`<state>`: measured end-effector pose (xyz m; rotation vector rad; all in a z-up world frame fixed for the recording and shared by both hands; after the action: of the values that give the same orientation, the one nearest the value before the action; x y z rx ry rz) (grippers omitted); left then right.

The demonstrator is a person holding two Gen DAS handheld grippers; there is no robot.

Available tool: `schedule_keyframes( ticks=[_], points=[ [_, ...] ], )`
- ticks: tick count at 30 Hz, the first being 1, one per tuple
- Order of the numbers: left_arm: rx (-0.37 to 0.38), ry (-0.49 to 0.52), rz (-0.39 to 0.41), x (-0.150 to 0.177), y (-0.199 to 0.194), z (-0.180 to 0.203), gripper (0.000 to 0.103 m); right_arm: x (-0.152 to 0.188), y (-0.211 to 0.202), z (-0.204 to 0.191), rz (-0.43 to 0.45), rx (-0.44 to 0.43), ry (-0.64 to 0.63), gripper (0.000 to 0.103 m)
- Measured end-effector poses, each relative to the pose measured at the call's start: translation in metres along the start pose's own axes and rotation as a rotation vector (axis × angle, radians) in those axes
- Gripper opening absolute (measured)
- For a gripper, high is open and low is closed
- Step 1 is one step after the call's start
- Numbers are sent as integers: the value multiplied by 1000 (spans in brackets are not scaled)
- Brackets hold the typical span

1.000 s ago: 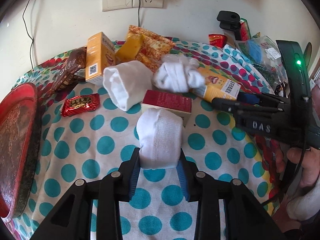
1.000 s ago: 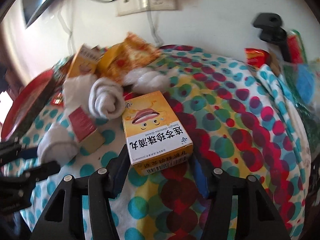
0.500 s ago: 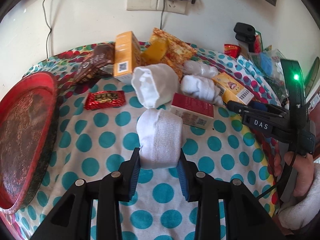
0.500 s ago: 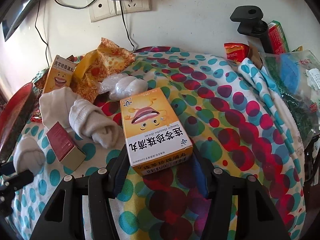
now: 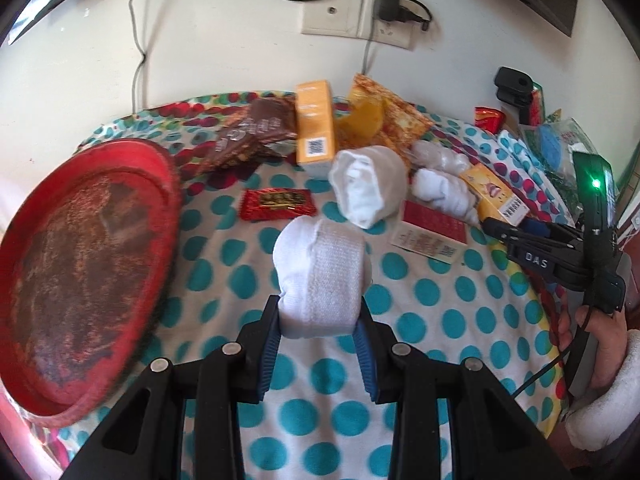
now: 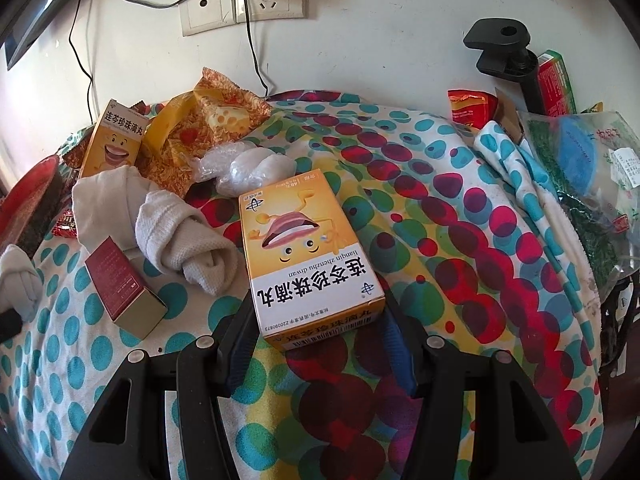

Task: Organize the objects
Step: 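Lift the rolled white sock held in the left gripper, then carry the white sock over the red tray and open the left gripper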

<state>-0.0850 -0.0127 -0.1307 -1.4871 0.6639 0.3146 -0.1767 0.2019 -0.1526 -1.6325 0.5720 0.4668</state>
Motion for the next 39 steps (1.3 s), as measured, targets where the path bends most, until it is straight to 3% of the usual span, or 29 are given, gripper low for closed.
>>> schedule_keyframes(
  ticks=[10,21,30,39],
  points=[
    [-111,-37,-1,8,-19,-77,35,-2,-2,3,-3,18,4,55],
    [-233,-131,-45,26,-35,-201,35,-3,-3,3,-5,17,5,55],
    [-250,-185,-108,53,-22,-270,35,-3,-4,5,-6,22,4,55],
    [-269,-216,-170,56,-3,-316,35,-3,-3,5,-6,24,1,55]
  ],
)
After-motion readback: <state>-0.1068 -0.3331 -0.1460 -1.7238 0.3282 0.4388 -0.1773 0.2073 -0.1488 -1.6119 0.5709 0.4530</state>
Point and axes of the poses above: each gripper's, at about its wrist camera, not at the fingertips, and y roughly the way its jaws point, z to its right, x to its underside, the point moved 10 cm from there along y, roughly the way its jaws point, and after that the axes turned 13 degrees about y, right-handed, at the moved point
